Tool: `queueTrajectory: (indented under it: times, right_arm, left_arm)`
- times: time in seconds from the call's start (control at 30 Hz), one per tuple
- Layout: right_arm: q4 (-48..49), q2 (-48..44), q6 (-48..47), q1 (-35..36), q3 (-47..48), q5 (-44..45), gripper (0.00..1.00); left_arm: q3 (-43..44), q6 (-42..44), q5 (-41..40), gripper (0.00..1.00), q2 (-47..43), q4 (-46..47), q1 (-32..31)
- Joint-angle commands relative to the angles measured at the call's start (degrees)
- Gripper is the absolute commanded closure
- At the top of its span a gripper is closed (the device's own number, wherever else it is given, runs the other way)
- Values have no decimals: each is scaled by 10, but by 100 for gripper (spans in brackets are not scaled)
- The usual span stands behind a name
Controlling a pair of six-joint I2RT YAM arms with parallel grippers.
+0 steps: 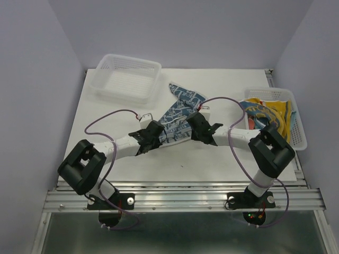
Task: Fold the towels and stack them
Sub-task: Flatten out the crumpled towel
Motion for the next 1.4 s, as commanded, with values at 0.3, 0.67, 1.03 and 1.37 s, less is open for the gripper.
queueTrajectory:
  times: [0.3, 0.67, 1.03, 1.37]
  right_arm:
    - [38, -343, -95, 9, -21, -5, 99]
    - [-31, -518, -127, 8, 146, -181, 99]
    - [-82, -543, -102, 9, 306, -326, 99]
    - [-65, -567, -60, 9, 283, -392, 99]
  left_arm:
    - [-1, 76, 167, 100, -313, 83, -20]
    - [160, 87, 346, 100, -408, 115, -40]
    - [257, 54, 390, 100, -442, 119, -53]
    - [238, 25, 399, 100, -468, 127, -53]
